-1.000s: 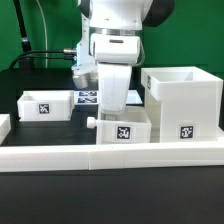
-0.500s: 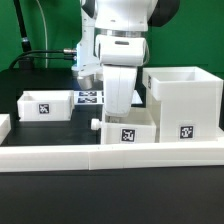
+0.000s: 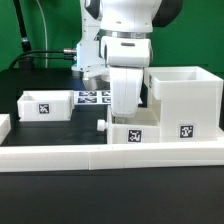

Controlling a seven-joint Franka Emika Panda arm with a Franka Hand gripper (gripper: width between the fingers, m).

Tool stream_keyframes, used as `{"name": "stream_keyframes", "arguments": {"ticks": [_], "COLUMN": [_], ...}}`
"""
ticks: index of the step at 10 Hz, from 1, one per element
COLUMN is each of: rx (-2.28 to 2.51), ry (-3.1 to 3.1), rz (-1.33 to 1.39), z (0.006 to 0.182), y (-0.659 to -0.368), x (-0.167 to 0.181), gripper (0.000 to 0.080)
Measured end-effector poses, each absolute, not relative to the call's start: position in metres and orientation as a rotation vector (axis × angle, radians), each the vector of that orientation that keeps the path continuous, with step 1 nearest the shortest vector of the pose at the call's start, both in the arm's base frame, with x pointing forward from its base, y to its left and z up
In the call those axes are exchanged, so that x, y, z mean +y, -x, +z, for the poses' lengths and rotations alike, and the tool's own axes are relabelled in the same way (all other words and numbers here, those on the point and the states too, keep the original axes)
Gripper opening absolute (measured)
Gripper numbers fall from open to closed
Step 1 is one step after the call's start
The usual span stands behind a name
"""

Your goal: Assemble drawer

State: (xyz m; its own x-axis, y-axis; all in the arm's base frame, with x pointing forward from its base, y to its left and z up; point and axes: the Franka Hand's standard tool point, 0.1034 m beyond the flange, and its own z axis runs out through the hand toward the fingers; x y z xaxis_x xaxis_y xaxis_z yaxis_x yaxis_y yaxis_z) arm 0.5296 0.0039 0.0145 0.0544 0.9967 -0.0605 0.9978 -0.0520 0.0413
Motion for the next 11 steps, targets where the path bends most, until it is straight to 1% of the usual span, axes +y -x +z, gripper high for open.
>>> {"name": "stream_keyframes", "arguments": {"ticks": [9, 11], "rx": [2.085, 2.108], "ry": [-2.236, -2.211], "rz": [0.014, -0.009], "z": [0.013, 0.013], "y": [-0.529, -0.53], "x": [0.007, 0.015], "gripper": [0.0042, 0.0042]}}
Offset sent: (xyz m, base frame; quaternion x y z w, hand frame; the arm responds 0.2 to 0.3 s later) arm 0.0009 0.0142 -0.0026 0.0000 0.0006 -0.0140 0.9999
